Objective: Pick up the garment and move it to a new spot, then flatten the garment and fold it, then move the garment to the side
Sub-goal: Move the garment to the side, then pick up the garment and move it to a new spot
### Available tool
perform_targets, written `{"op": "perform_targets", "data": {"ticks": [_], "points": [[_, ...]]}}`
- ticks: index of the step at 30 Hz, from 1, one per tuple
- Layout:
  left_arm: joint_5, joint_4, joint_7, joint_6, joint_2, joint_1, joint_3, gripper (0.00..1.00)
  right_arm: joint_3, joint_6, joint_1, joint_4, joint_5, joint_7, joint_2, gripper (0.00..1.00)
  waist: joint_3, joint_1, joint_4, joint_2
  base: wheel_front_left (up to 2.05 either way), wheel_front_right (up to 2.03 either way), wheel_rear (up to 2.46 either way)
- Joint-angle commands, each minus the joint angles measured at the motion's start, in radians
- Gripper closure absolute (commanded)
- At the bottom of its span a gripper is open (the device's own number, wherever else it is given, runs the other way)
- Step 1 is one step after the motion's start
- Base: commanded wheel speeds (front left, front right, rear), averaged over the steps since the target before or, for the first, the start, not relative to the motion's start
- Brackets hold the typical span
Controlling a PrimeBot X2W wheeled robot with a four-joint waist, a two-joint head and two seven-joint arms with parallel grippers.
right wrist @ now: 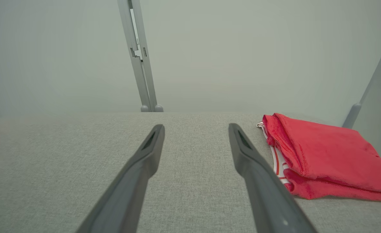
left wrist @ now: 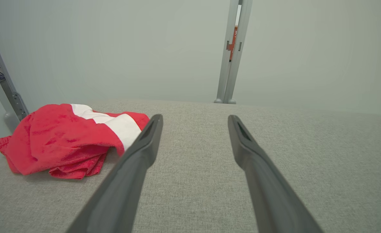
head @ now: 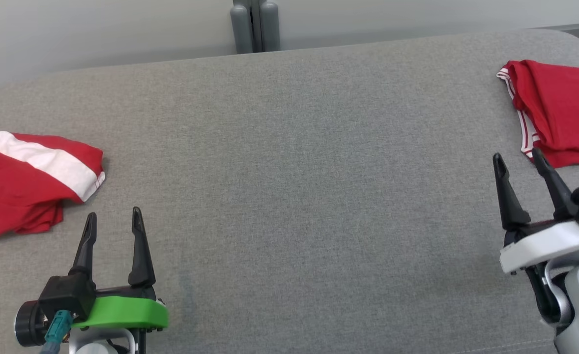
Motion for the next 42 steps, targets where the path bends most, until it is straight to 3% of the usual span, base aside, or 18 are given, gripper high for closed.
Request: {"op": "perform_targets", "data": {"ticks": [1, 12, 20, 42], "points": [[-0.007, 0.006, 0.0, -0.003, 0.002, 0.016, 0.002, 0.0, -0.018, -0.002, 0.039, -0.016, -0.004, -0.003, 0.016, 0.0, -0.026, 0.0001, 0.021, 0.0, 0.0, 0.0, 0.0], [-0.017, 0.043, 0.0, -0.013, 0.002, 0.053, 0.016, 0.0, -0.077, -0.002, 0.231, -0.105, -0.049, -0.003, 0.15, 0.0, -0.088, 0.0001, 0.04, 0.0, 0.0, 0.0, 0.0], [-0.017, 0.067, 0.0, -0.022, 0.002, 0.06, 0.016, 0.0, -0.078, -0.002, 0.286, -0.113, -0.077, -0.003, 0.204, 0.0, -0.115, 0.0001, 0.059, 0.0, 0.0, 0.0, 0.0], [-0.017, 0.08, 0.0, -0.024, 0.002, 0.049, 0.02, 0.0, -0.051, -0.002, 0.288, -0.091, -0.07, -0.003, 0.205, 0.0, -0.116, 0.0001, 0.083, 0.0, 0.0, 0.0, 0.0]]}}
